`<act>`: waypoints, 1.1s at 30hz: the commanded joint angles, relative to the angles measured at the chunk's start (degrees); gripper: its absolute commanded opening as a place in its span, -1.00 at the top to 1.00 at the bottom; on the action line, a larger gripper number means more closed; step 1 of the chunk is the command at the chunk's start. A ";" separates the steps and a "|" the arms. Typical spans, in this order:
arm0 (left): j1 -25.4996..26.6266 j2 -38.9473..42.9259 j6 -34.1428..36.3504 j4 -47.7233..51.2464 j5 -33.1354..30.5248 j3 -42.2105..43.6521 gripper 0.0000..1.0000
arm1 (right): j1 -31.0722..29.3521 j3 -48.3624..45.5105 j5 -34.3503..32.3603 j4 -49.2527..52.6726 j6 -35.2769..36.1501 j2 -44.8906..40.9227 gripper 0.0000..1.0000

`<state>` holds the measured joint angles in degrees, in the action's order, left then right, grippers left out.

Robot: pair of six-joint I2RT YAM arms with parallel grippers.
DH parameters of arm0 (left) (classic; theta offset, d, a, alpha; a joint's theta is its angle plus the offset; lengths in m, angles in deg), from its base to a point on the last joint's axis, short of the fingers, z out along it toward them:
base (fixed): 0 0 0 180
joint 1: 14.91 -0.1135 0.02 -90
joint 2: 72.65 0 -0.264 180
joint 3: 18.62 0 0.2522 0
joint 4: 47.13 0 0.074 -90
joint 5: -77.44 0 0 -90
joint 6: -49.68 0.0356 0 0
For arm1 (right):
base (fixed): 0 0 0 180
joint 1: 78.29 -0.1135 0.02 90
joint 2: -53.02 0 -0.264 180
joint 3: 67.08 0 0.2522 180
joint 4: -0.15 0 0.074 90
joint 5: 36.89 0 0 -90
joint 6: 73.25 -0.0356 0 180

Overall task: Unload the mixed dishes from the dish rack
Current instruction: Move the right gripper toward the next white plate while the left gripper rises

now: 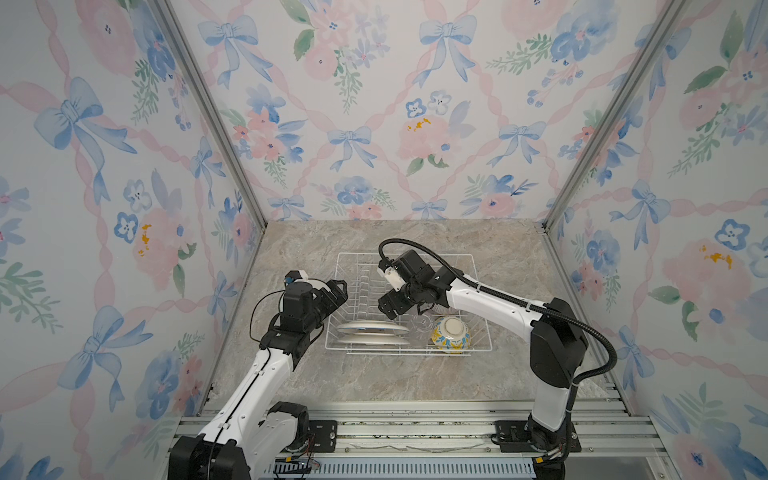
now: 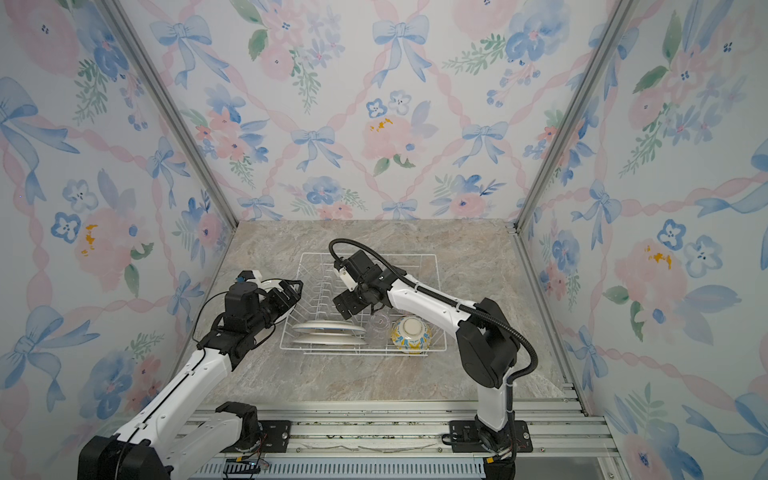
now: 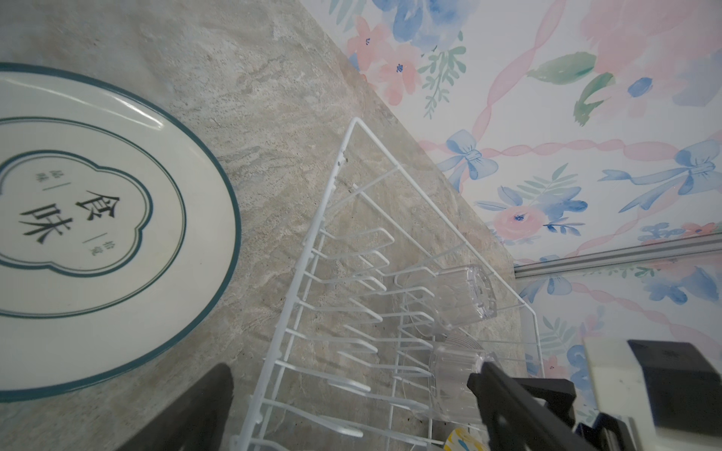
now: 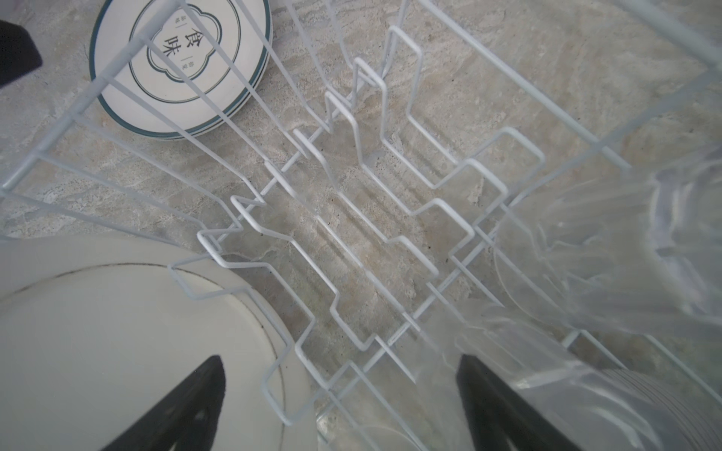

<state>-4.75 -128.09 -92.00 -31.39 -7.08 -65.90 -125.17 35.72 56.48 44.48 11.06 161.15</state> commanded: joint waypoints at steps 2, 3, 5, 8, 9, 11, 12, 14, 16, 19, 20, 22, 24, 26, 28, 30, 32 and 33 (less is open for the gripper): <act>0.58 -1.37 0.29 0.83 -1.18 -2.71 -0.96 | 2.01 1.41 1.54 0.62 -2.03 0.83 -0.89; 0.72 -1.71 0.27 0.83 -1.18 -2.99 -0.96 | 2.12 1.53 1.65 0.60 -2.08 0.92 -0.89; 0.70 -2.58 0.26 0.84 -1.17 -3.84 -0.96 | 2.57 2.17 2.45 0.92 -2.22 1.04 -0.89; 0.96 -3.89 0.20 0.76 -1.36 -5.00 -0.96 | 3.17 2.88 3.51 1.05 -2.38 1.02 -0.88; 0.96 -4.20 0.15 0.83 -1.42 -5.20 -0.96 | 3.43 2.94 3.78 1.18 -2.29 0.98 -0.88; 0.99 -4.92 0.20 0.87 -1.37 -5.82 -0.96 | 3.88 2.94 4.59 1.71 -2.09 0.29 -0.87; 1.05 -5.13 0.31 1.00 -1.40 -6.03 -0.96 | 4.04 2.82 5.01 2.04 -1.87 -0.30 -0.87; 1.07 -5.59 0.48 1.59 -1.50 -6.54 -0.96 | 4.38 1.74 6.46 2.12 -1.54 -2.37 -0.87; 1.08 -5.82 1.07 2.62 -2.21 -7.03 -0.96 | 4.68 -0.23 8.59 1.22 -1.03 -4.93 -0.88; 1.09 -6.16 1.47 3.61 -3.56 -7.48 -0.96 | 5.01 -3.63 11.68 0.10 -0.25 -8.95 -0.89; 1.07 -6.38 1.58 3.71 -3.82 -7.66 -0.96 | 5.22 -4.64 12.39 0.02 -0.06 -10.22 -0.89; 0.99 -7.22 2.13 3.80 -4.29 -8.22 -0.96 | 5.62 -6.63 13.72 -0.25 0.36 -12.52 -0.89; 0.94 -8.45 3.07 4.46 -4.76 -10.44 -0.96 | 5.85 -9.05 14.67 -0.97 1.07 -15.32 -0.89; 0.88 -10.17 4.24 5.33 -4.77 -12.48 -0.96 | 5.92 -11.55 15.34 -1.92 1.96 -17.97 -0.89; 0.75 -11.64 5.27 5.84 -4.42 -14.44 -0.96 | 5.88 -13.18 15.90 -2.25 2.42 -20.01 -0.89; 0.79 -12.67 5.88 5.78 -4.72 -15.53 -0.96 | 5.76 -14.96 16.43 -2.77 2.69 -21.86 -0.89; 0.71 -13.55 6.14 5.69 -5.45 -16.13 -0.96 | 5.42 -16.93 17.13 -3.56 3.37 -23.73 -0.89; 0.67 -13.95 6.20 5.69 -5.47 -16.38 -0.96 | 5.11 -17.62 17.40 -3.82 3.81 -24.43 -0.89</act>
<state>-4.01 -140.86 -88.00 -26.80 -11.30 -80.98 -119.66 20.42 71.83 41.94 12.98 138.86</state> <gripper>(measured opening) 0.979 0.945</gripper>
